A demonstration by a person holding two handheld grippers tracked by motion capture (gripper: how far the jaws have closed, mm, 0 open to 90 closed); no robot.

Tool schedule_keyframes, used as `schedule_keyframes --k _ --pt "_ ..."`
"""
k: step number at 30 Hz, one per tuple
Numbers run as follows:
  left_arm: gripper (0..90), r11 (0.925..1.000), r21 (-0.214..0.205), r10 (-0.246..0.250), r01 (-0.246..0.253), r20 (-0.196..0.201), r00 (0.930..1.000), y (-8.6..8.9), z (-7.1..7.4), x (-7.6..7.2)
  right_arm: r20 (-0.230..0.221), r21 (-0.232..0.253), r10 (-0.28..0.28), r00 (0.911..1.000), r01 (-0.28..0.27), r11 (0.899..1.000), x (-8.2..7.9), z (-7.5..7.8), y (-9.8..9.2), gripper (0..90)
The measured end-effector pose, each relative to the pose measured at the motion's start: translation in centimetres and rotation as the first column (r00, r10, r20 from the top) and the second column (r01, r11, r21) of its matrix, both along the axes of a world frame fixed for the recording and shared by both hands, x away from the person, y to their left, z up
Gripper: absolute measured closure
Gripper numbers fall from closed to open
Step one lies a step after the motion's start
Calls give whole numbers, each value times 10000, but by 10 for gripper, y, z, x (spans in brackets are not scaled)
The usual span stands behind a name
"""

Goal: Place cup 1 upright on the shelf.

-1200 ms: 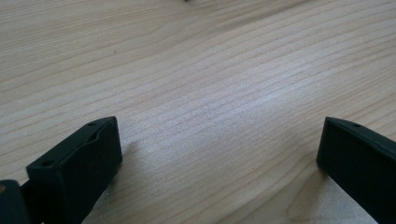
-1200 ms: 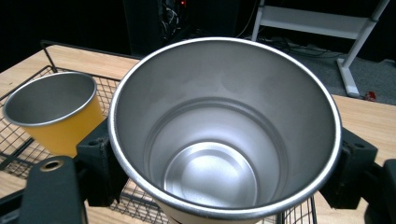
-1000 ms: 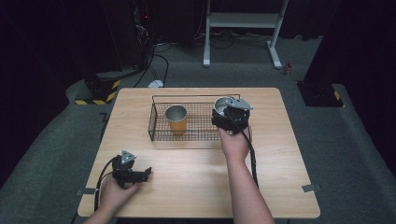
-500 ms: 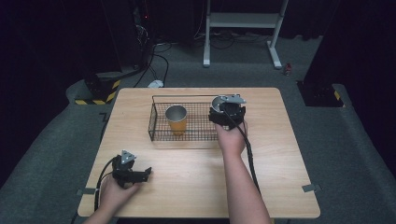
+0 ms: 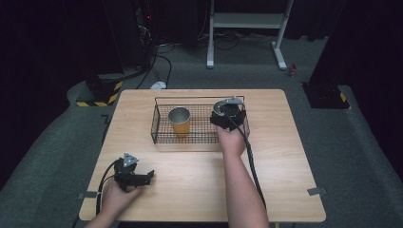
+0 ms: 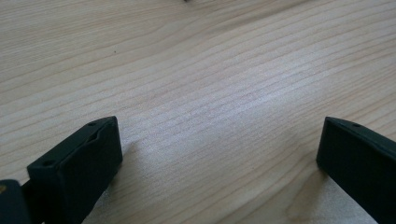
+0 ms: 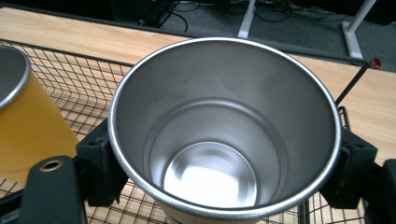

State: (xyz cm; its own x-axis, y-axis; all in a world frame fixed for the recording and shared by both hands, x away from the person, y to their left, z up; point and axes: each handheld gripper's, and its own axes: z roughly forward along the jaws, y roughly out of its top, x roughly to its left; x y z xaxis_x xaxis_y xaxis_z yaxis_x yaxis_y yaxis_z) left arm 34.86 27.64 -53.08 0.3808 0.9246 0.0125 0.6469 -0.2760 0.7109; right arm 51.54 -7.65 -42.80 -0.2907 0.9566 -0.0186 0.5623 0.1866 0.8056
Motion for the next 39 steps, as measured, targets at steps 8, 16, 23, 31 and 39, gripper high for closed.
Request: schedule_keyframes --k 8,16,23,31,39 --pt "5 10000 0 -2 2 2 10000 0 0 0 -498 -239 -51 9987 39 9997 9 -15 2 186" --pt "5 10000 3 -4 4 1 10000 0 0 0 -1138 -231 -125 9934 99 9997 17 -26 3 186" --pt "5 10000 1 0 0 1 10000 0 0 0 -1489 -285 -151 9887 109 9995 21 -33 4 186" --pt "5 10000 -1 0 0 1 10000 0 0 0 -1750 -235 -221 9843 183 9996 25 -37 1 186" --pt "5 10000 0 -2 2 0 10000 0 0 0 -1967 -17 -167 9803 167 9999 26 -37 0 185"
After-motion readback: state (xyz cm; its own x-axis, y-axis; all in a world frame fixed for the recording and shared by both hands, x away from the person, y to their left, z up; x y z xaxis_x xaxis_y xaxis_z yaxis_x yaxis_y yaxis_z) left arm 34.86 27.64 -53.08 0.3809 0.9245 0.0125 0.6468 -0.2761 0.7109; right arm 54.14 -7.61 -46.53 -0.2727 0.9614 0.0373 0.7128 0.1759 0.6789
